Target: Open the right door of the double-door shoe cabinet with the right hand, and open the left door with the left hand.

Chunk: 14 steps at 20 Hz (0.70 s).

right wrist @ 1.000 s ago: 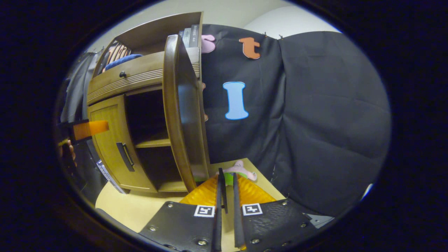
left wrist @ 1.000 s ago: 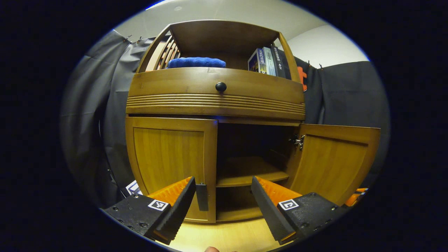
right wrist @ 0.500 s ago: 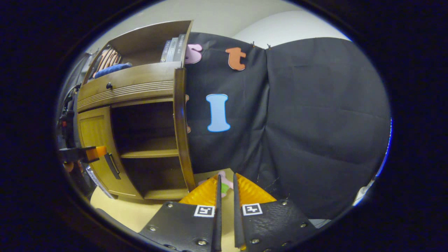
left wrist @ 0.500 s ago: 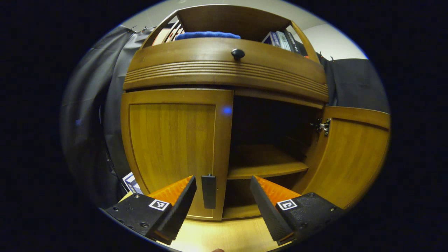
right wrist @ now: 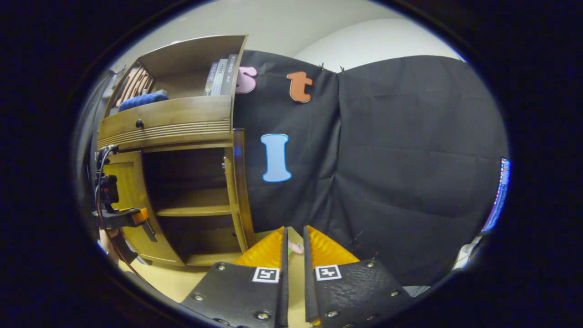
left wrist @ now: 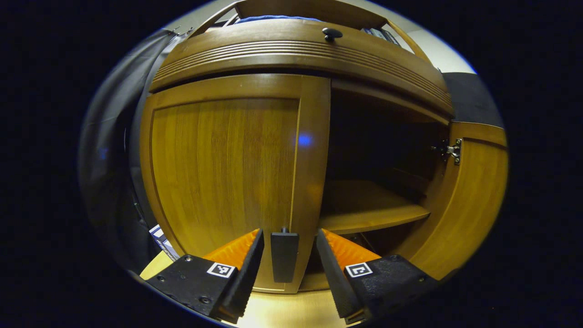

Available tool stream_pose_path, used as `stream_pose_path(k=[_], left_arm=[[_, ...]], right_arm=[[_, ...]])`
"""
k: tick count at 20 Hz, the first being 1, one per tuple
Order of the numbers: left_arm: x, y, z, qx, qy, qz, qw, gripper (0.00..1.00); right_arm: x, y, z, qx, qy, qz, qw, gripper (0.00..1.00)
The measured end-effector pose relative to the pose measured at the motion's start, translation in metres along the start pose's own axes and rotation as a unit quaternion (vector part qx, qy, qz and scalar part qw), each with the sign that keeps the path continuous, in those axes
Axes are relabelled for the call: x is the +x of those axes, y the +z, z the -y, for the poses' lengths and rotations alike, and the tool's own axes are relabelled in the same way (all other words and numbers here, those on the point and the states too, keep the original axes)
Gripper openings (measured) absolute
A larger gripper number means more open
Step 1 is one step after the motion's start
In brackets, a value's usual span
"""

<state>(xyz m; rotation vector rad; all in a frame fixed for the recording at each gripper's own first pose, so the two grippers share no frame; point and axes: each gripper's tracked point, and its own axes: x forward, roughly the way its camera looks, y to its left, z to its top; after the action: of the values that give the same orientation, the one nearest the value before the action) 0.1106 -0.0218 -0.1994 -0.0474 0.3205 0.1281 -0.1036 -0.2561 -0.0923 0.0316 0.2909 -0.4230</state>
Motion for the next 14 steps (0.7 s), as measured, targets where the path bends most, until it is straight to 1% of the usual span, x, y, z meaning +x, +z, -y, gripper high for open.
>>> stream_pose_path(k=[2, 3, 4, 5, 6, 7, 8, 10, 11, 12, 14], left_arm=[[0.007, -0.005, -0.001, -0.005, -0.001, -0.005, 1.000, 0.62], [0.012, -0.005, -0.002, -0.009, -0.001, -0.004, 1.000, 0.60], [0.013, -0.006, -0.003, -0.012, -0.001, -0.001, 1.000, 0.47], [0.015, -0.008, -0.006, -0.015, 0.002, -0.002, 1.000, 0.47], [0.017, -0.009, -0.006, -0.021, 0.002, -0.001, 1.000, 0.34], [0.016, -0.007, -0.006, -0.026, 0.001, 0.002, 1.000, 0.43], [0.015, -0.008, -0.006, -0.028, -0.001, 0.003, 1.000, 0.39], [0.015, -0.008, -0.007, -0.021, -0.001, 0.005, 1.000, 0.37], [0.013, -0.009, -0.007, -0.021, 0.001, 0.005, 1.000, 0.34], [0.012, -0.008, -0.008, -0.025, 0.004, 0.006, 1.000, 0.35], [0.005, -0.010, -0.009, -0.031, 0.009, 0.006, 0.999, 0.35]], right_arm=[[-0.005, 0.002, 0.002, -0.003, -0.008, 0.004, 1.000, 0.14], [-0.007, 0.003, 0.001, -0.002, -0.011, 0.006, 1.000, 0.15], [-0.010, 0.003, 0.002, -0.002, -0.013, 0.006, 1.000, 0.15], [-0.011, 0.002, 0.002, -0.002, -0.016, 0.006, 1.000, 0.15], [-0.013, 0.003, 0.002, -0.002, -0.018, 0.007, 1.000, 0.15], [-0.014, 0.004, 0.002, -0.002, -0.019, 0.008, 1.000, 0.15], [-0.014, 0.005, 0.001, -0.003, -0.018, 0.008, 1.000, 0.15], [-0.015, 0.006, -0.004, -0.006, -0.011, 0.009, 1.000, 0.15], [-0.016, 0.007, -0.006, -0.008, -0.006, 0.010, 1.000, 0.15], [-0.016, 0.008, -0.009, -0.011, -0.001, 0.012, 1.000, 0.15], [-0.016, 0.011, -0.014, -0.018, 0.006, 0.016, 1.000, 0.15]])
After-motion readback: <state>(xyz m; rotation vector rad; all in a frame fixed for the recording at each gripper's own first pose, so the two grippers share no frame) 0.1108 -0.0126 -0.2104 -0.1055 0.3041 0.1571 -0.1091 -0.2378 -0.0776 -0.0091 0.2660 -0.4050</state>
